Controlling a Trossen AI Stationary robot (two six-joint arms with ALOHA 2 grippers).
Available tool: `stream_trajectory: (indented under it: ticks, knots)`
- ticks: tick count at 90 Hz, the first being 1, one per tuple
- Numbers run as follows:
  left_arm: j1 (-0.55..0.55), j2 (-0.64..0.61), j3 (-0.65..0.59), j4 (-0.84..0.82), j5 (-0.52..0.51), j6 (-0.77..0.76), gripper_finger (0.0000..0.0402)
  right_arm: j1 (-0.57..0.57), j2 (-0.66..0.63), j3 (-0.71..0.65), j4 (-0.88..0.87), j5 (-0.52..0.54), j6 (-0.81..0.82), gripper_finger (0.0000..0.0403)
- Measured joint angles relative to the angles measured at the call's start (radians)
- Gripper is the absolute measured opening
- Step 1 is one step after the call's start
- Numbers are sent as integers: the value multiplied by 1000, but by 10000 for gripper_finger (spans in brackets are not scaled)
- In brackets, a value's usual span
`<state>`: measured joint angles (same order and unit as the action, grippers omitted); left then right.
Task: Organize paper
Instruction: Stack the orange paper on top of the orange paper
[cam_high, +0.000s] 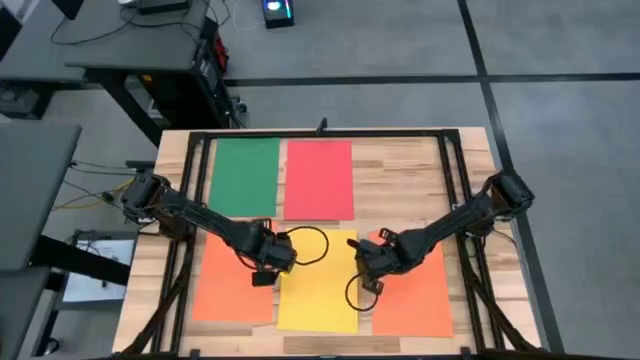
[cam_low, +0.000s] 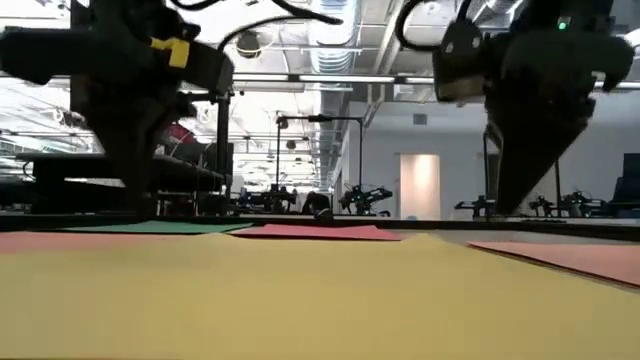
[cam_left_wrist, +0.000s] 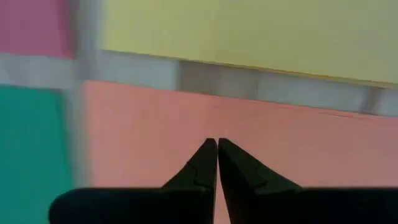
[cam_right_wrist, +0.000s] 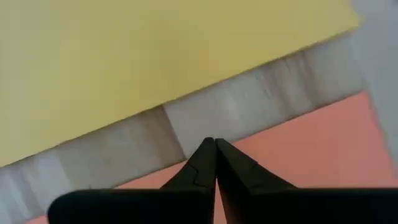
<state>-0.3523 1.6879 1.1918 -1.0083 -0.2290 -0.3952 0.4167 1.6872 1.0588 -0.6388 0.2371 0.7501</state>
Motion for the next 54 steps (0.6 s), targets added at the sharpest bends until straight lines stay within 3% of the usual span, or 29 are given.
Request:
stream_trajectory:
  ticks: [17, 36, 54]
  knots:
    - [-6, -55, 30, 145, -194, 136, 0, -2, -96, 2, 27, 158, -180, 0]
    - [4, -200, -41, 416, -207, 292, 0, 9, -245, 2, 39, 276, -251, 0]
    - [1, -318, -132, 636, -185, 328, 0, 85, -331, 3, 92, 426, -263, 0]
